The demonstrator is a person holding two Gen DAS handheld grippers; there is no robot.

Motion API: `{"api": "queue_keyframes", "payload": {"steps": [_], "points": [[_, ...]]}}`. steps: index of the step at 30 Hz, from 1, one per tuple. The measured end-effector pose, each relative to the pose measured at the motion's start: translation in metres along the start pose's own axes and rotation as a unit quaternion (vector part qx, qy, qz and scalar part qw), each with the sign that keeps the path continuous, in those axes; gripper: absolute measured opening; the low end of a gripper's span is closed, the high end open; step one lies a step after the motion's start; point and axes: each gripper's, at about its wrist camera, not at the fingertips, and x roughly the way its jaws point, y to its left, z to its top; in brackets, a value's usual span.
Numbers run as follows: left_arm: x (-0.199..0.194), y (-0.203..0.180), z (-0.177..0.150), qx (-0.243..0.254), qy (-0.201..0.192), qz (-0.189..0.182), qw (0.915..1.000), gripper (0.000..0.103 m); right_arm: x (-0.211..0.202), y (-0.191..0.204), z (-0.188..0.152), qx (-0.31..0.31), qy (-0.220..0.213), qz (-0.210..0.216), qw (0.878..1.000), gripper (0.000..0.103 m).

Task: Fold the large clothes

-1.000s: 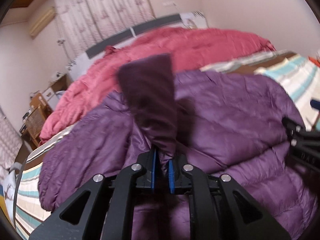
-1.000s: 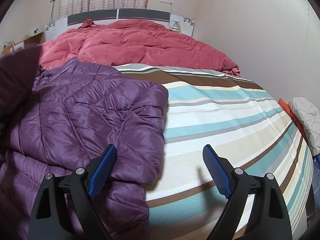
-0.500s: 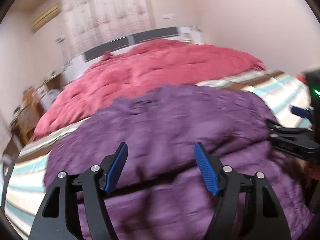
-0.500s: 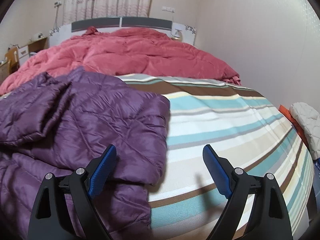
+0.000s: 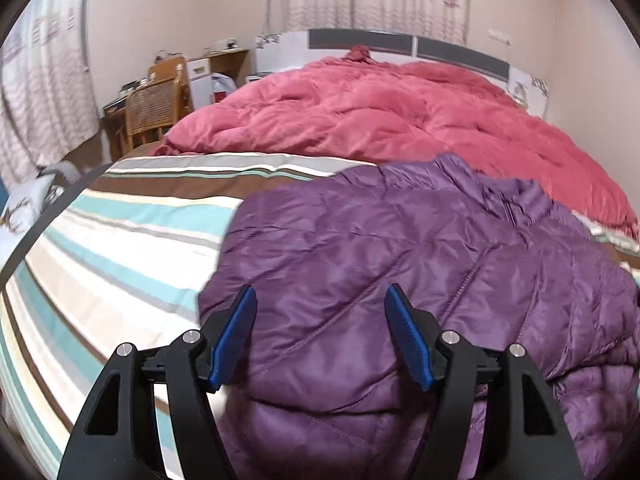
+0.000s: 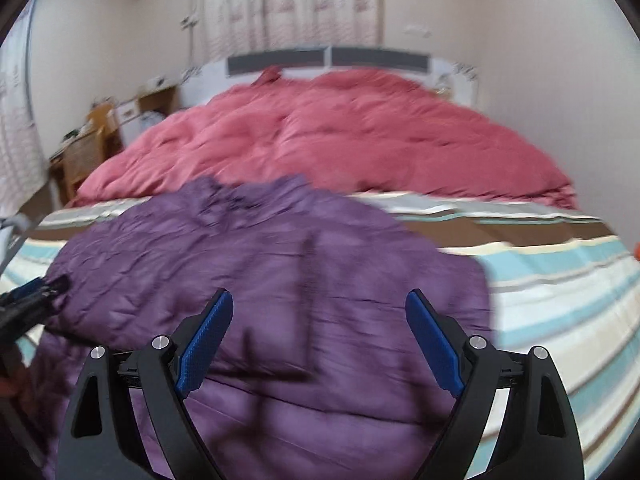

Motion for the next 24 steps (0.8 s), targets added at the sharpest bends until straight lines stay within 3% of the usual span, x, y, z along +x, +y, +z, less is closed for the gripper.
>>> {"api": "queue_keyframes", "payload": {"steps": [4,9,13,16,18,21,24], "points": [[0.016,-0.019,0.001,0.044,0.014,-0.002,0.9989,0.066,0.050,0.004,0.003,0.007,0.059,-0.032,0.998,0.087],[0.036,-0.022,-0.004,0.049,0.053,-0.008,0.9974,0.069,0.076,-0.016,-0.010,0.030,0.096,-0.057,0.993,0.088],[0.031,-0.023,-0.002,0.052,0.052,-0.006,0.9973,0.069,0.073,-0.008,-0.010,0.004,0.091,-0.079,0.993,0.088],[0.015,-0.021,0.001,0.049,0.042,-0.006,0.9979,0.072,0.062,-0.014,-0.008,0.022,0.084,-0.063,0.994,0.088],[0.005,-0.020,0.006,0.044,0.024,-0.009,0.9987,0.081,0.050,-0.015,-0.002,0.029,0.068,-0.051,0.996,0.088],[0.000,-0.023,0.019,0.045,0.004,-0.007,0.9990,0.083,0.035,-0.013,0.007,0.026,0.041,-0.041,0.998,0.088],[0.013,-0.033,0.032,0.057,0.008,0.002,0.9983,0.083,0.040,-0.004,0.020,0.012,0.038,-0.038,0.998,0.088]]}}
